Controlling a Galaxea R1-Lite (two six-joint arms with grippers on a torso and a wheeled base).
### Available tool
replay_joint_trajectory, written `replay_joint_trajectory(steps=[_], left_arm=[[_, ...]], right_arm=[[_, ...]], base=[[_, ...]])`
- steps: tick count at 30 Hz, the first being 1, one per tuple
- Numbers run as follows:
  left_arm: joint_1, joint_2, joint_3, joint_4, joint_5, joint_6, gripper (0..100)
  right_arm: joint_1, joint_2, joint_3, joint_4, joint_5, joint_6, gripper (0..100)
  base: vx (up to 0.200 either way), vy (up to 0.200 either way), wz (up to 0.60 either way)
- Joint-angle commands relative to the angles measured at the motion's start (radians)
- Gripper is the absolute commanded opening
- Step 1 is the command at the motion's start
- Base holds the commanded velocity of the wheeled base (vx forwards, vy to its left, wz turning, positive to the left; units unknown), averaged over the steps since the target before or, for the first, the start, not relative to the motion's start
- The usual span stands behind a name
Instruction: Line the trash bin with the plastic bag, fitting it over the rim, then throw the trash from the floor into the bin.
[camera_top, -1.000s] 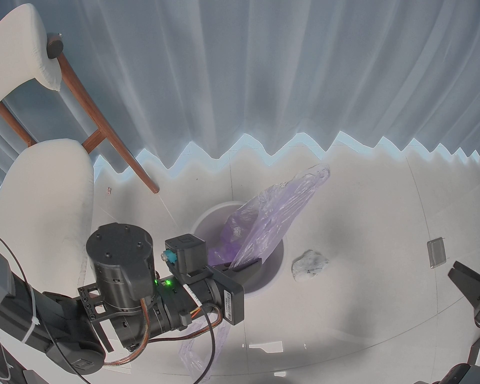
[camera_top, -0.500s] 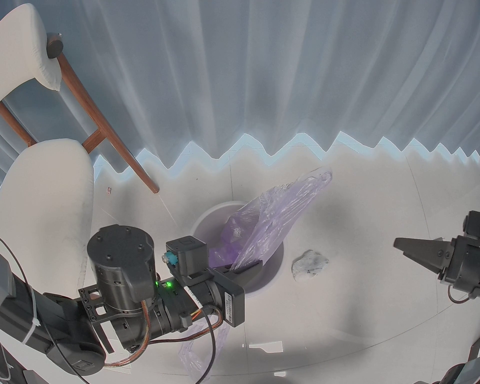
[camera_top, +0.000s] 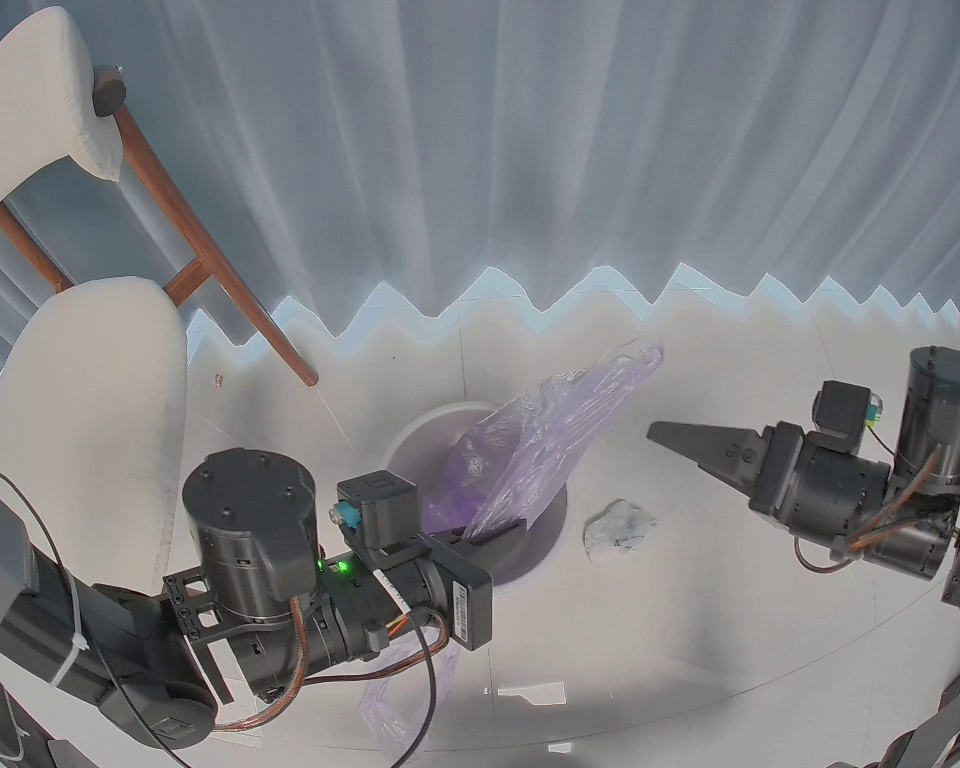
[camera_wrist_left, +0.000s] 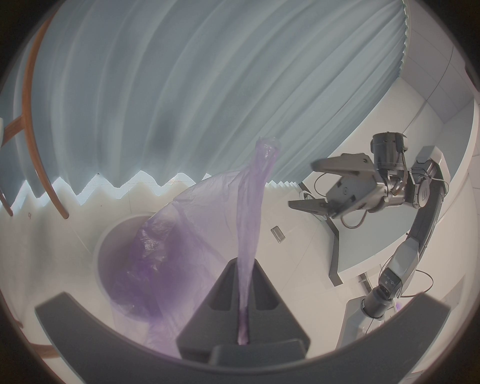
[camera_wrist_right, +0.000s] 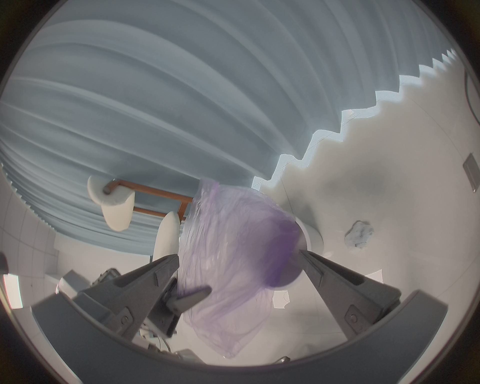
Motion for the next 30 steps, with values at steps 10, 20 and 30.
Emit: replay_joint_trajectory(steps=[10,20,30], left_arm=[[0.005,0.016,0.0,-0.063,0.002,0.0,0],[0.005,0.019,0.0,-0.063,0.004,0.001,0],[0.006,0.021,-0.003,-0.063,0.005,0.001,0]], right_arm=[[0.018,0.192,-0.206,-0.013,-0.079,0.063,100],[0.018,0.203,-0.232,-0.011,-0.099,0.061,100],[0.016,0.203,-0.185,0.021,-0.153,0.058,100]], base=[[0.0,0.0,0.0],[0.0,0.0,0.0],[0.0,0.0,0.0]])
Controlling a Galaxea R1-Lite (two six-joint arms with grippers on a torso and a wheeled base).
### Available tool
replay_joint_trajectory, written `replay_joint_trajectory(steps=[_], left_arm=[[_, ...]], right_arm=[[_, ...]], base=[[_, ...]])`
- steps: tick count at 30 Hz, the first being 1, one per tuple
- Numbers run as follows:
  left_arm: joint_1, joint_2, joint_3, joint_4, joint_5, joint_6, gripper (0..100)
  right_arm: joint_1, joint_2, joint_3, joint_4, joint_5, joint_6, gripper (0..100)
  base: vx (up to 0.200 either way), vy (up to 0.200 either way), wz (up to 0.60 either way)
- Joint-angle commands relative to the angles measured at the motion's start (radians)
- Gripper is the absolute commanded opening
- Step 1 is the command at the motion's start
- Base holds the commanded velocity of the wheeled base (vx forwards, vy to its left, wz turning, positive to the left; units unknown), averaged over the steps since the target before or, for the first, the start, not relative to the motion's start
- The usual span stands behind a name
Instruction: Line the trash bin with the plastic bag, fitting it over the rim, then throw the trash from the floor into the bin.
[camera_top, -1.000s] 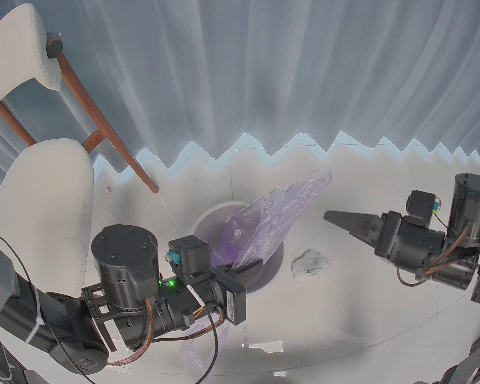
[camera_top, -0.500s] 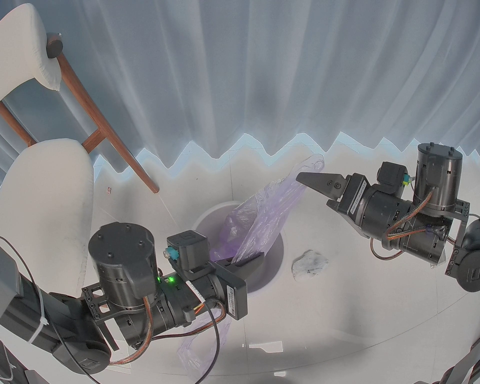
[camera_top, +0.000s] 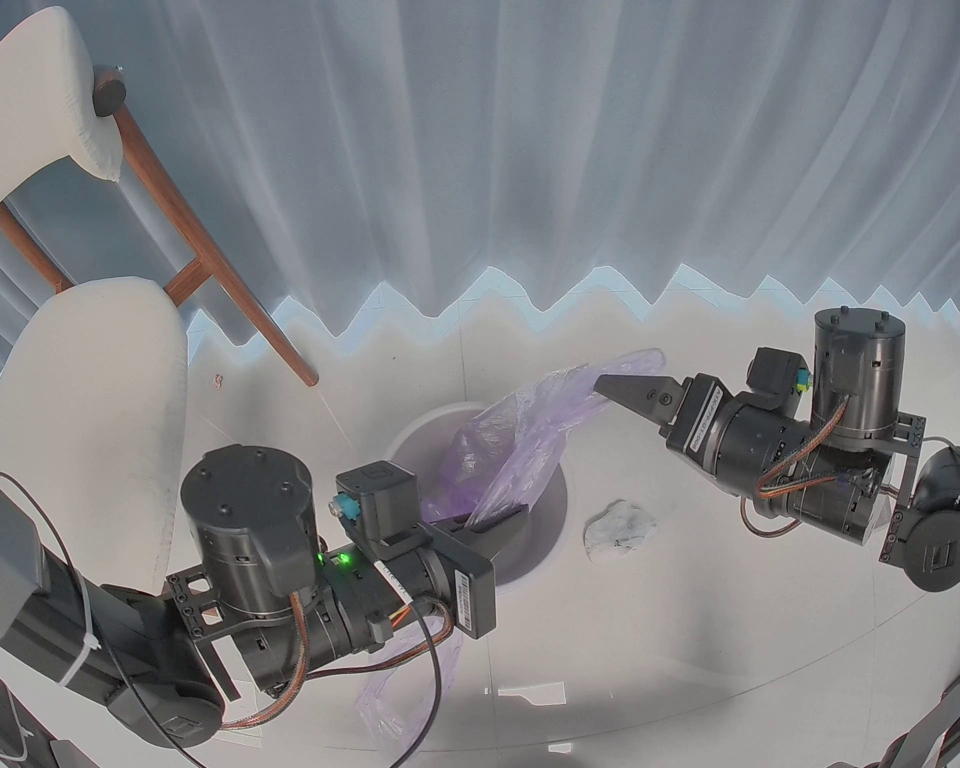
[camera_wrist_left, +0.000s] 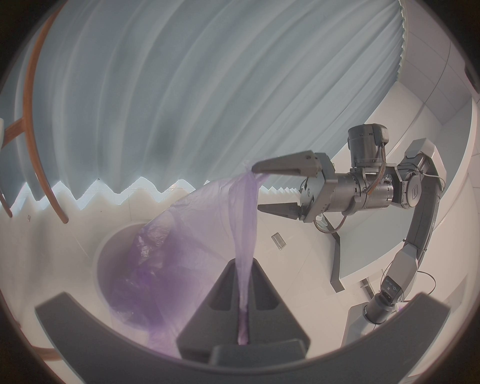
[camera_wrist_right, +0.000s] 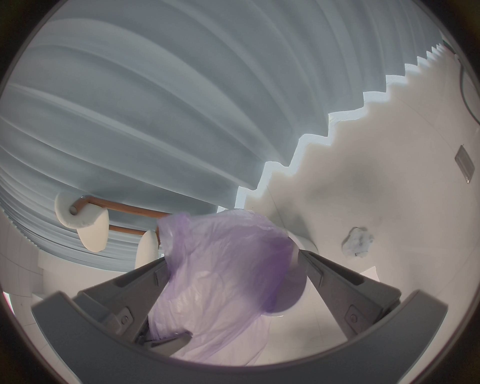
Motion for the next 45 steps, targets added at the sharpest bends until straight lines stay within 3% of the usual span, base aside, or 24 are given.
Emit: replay_joint_trajectory(steps=[1,30,45], left_arm=[[0.0,0.002,-0.001,0.0,0.001,0.0,0],[0.011,-0.003,-0.012,-0.002,0.018,0.0,0],[0.008,-0.005,-0.002,-0.014,0.016,0.012,0]], right_arm=[[-0.001,-0.001,0.012,0.004,-0.004,0.002,100],[-0.004,-0.057,0.051,0.014,-0.019,-0.002,100],[-0.059,0.041,-0.064,0.014,-0.022,-0.003,100]], base=[[0.0,0.0,0.0],[0.0,0.0,0.0],[0.0,0.0,0.0]])
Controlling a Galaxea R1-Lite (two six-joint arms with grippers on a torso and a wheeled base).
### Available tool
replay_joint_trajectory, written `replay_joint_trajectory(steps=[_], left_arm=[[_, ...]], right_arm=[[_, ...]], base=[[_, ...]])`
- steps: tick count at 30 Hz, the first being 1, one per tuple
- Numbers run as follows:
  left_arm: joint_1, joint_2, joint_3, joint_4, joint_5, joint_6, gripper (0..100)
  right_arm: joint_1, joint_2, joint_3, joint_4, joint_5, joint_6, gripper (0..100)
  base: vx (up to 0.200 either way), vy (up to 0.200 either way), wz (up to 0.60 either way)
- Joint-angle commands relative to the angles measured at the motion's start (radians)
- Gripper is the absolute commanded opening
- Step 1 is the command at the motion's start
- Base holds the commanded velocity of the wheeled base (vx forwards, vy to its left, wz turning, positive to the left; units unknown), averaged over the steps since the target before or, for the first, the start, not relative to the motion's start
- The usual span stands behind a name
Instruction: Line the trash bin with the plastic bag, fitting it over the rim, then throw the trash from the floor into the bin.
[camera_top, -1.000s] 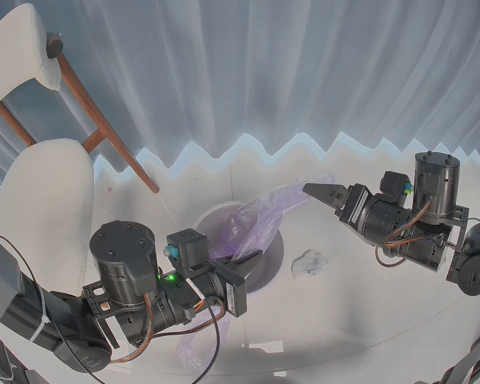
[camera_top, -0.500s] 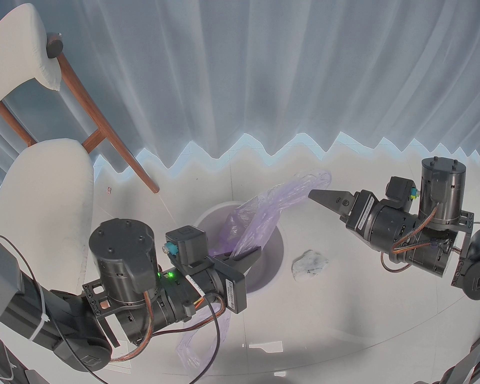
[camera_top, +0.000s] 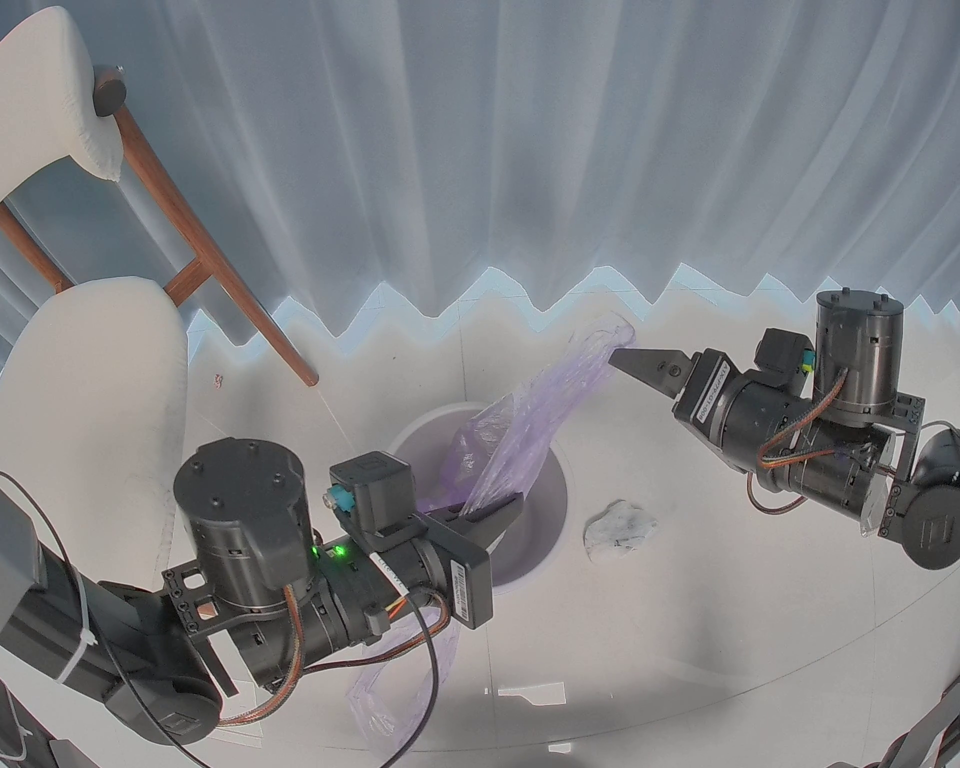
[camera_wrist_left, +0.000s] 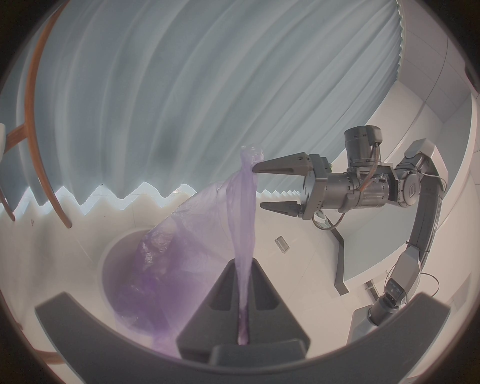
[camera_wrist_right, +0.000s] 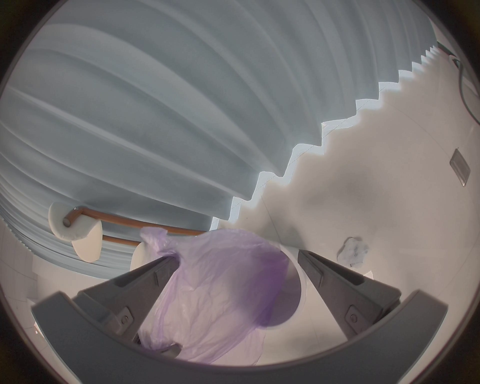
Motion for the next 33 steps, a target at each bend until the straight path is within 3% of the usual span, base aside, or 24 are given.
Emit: replay_joint_trajectory(steps=[1,12,24,33], left_arm=[[0.0,0.001,0.004,-0.003,0.0,0.001,0],[-0.008,0.007,0.007,-0.003,0.0,0.002,0],[-0.009,0.012,0.007,-0.003,0.0,0.004,0],[0.001,0.007,-0.001,-0.005,0.0,0.024,0]], right_arm=[[-0.022,0.03,-0.029,0.0,-0.001,0.0,100],[-0.006,0.007,-0.039,0.002,0.001,-0.003,100],[0.066,0.024,-0.037,0.002,0.001,-0.003,100],[0.06,0.045,-0.026,0.003,-0.018,-0.004,100]], base=[[0.0,0.0,0.0],[0.0,0.0,0.0],[0.0,0.0,0.0],[0.0,0.0,0.0]])
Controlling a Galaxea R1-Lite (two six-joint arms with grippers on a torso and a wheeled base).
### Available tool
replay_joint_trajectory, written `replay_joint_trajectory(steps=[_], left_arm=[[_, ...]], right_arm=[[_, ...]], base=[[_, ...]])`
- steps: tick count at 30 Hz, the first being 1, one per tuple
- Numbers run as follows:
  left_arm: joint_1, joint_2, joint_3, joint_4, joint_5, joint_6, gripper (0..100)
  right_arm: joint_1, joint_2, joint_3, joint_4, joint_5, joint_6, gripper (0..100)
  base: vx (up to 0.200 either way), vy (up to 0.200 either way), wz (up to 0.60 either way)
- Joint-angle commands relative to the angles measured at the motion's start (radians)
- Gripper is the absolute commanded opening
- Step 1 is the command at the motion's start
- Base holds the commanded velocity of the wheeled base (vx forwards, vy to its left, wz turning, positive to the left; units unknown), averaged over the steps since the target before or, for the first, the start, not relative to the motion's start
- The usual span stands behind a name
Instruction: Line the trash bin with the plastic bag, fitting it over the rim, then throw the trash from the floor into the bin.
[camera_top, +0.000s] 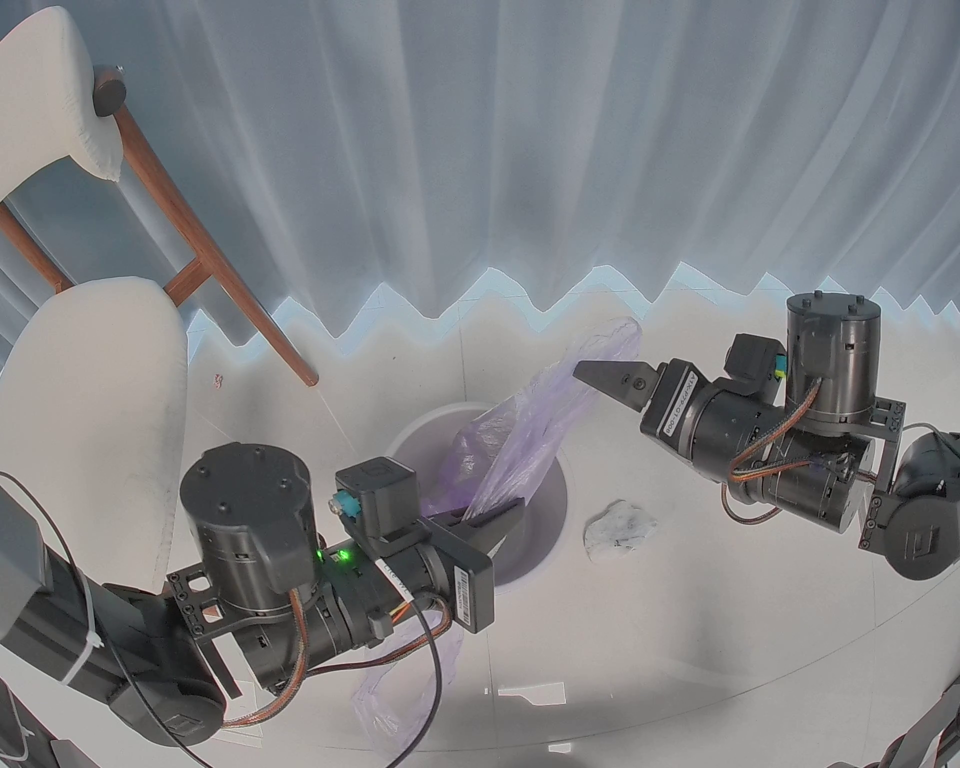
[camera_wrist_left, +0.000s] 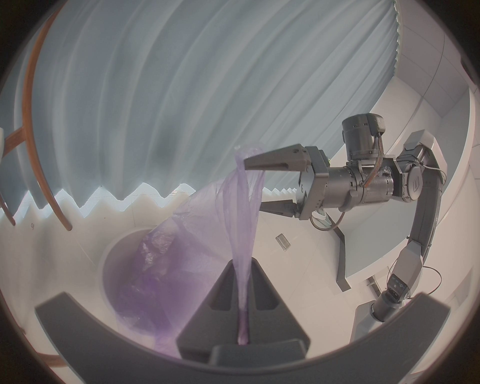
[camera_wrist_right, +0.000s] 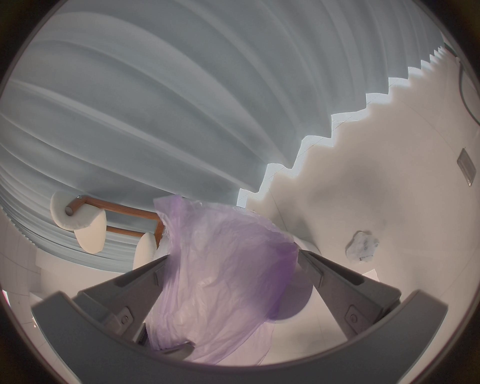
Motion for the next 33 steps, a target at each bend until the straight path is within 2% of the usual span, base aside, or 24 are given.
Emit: replay_joint_trajectory(steps=[1,21,33], left_arm=[[0.007,-0.004,-0.004,-0.001,0.001,-0.001,0],[0.03,-0.004,-0.007,-0.001,0.001,0.001,0],[0.008,-0.008,0.004,-0.001,0.0,0.004,0]], right_arm=[[-0.004,0.003,0.005,-0.001,-0.011,0.0,100],[-0.001,-0.064,0.088,0.024,-0.014,0.0,100],[-0.007,-0.021,-0.015,0.027,-0.014,0.0,100]], base=[[0.0,0.0,0.0],[0.0,0.0,0.0],[0.0,0.0,0.0]])
